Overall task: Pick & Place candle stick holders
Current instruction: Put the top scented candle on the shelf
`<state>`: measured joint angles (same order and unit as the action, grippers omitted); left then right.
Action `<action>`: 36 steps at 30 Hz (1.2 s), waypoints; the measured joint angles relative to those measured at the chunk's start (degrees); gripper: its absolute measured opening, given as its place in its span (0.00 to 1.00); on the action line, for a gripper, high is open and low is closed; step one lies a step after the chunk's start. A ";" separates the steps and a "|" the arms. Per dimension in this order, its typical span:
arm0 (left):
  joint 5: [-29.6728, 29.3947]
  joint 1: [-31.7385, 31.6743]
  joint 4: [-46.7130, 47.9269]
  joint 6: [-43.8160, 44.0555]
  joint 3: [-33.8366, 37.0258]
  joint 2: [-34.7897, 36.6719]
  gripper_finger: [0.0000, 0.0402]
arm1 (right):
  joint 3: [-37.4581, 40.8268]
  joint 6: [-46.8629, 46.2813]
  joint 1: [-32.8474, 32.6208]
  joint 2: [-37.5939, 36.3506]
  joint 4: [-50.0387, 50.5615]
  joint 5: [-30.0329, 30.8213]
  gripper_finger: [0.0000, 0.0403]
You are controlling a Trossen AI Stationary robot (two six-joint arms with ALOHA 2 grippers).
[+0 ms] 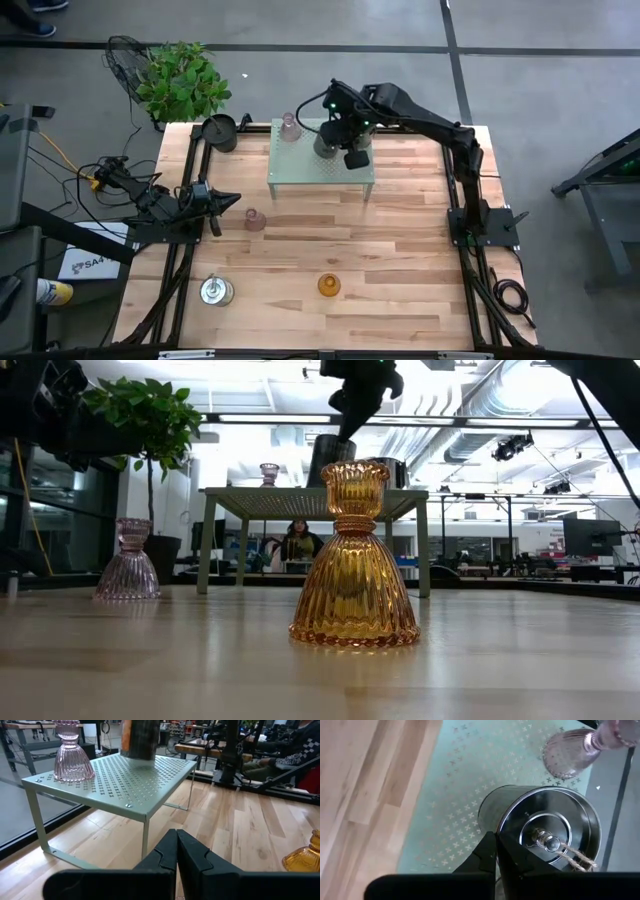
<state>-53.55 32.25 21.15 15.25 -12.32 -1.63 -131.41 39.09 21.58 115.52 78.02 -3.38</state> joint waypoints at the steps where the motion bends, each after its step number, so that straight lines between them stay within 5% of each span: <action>1: 0.01 0.00 0.00 0.00 0.00 0.00 0.00 | 0.00 0.06 0.19 0.04 -0.19 0.04 0.00; 36: -0.08 0.01 -0.04 0.01 0.00 0.00 0.00 | 4.62 0.83 1.33 -0.09 -1.81 1.92 0.00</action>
<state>-53.63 32.26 21.11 15.26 -12.32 -1.63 -126.79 39.92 22.92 115.44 76.21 -1.45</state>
